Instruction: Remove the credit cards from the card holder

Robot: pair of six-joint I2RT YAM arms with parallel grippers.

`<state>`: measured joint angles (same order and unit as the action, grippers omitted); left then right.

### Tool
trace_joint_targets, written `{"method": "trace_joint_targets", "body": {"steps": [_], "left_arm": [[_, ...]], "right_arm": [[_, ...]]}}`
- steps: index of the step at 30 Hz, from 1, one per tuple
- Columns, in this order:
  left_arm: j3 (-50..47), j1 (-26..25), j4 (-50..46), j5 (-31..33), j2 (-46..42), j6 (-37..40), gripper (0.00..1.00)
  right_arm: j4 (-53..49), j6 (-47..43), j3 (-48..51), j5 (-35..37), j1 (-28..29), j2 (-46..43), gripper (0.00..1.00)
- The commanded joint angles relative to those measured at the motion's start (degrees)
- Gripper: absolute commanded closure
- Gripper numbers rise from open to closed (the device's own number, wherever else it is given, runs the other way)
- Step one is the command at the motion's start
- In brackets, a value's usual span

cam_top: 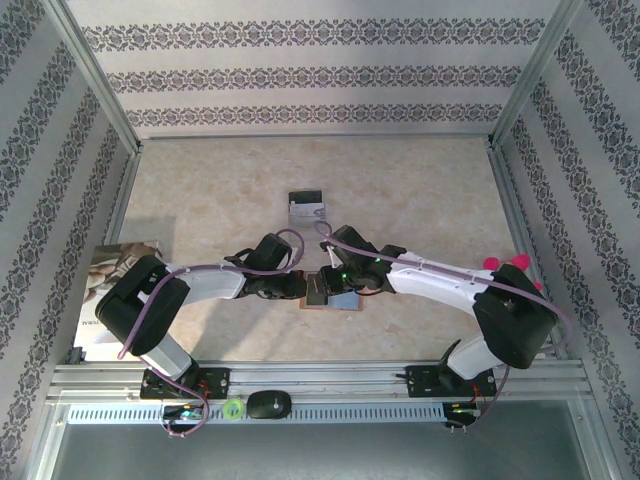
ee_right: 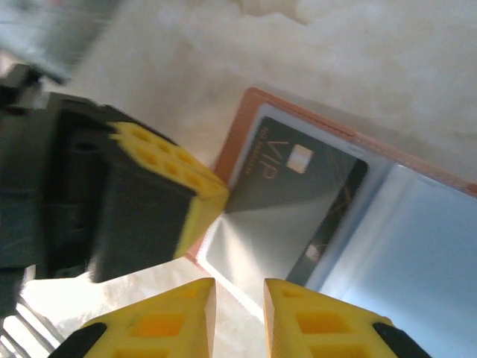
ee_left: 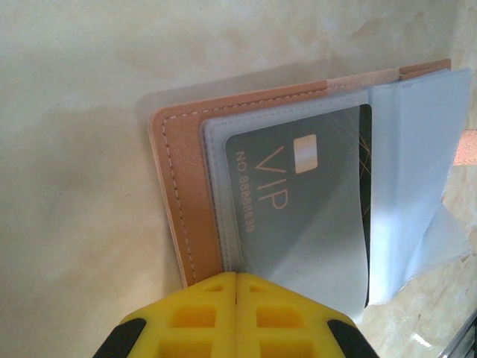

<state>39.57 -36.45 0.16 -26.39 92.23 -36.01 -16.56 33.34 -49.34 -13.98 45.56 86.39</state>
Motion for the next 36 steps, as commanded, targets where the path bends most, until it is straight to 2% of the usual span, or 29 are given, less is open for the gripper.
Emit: {"method": "trace_joint_targets", "body": {"steps": [1,7,15,30,33,36], "left_arm": [[0.15,-1.00,-3.82,0.64,1.64,0.95,1.00],[0.32,-1.03,-3.74,0.46,1.96,0.94,1.00],[0.20,-0.99,-3.94,0.55,1.73,0.99,1.00],[0.33,-1.04,-3.68,0.42,2.02,0.92,1.00],[0.32,-1.05,-3.84,0.52,1.91,0.88,1.00],[0.24,-1.01,-4.03,0.83,1.67,0.86,1.00]], "right_arm": [[2.22,2.52,2.82,-4.33,-2.29,0.38,0.77],[4.41,2.92,4.56,-7.13,-3.70,3.90,0.82],[7.92,3.78,5.64,-8.07,-5.10,6.14,0.83],[11.67,4.47,5.75,-11.38,-5.63,8.93,0.79],[11.86,4.54,5.66,-11.69,-5.63,9.24,0.85],[11.66,4.62,5.83,-11.34,-5.75,8.94,0.94]]}}
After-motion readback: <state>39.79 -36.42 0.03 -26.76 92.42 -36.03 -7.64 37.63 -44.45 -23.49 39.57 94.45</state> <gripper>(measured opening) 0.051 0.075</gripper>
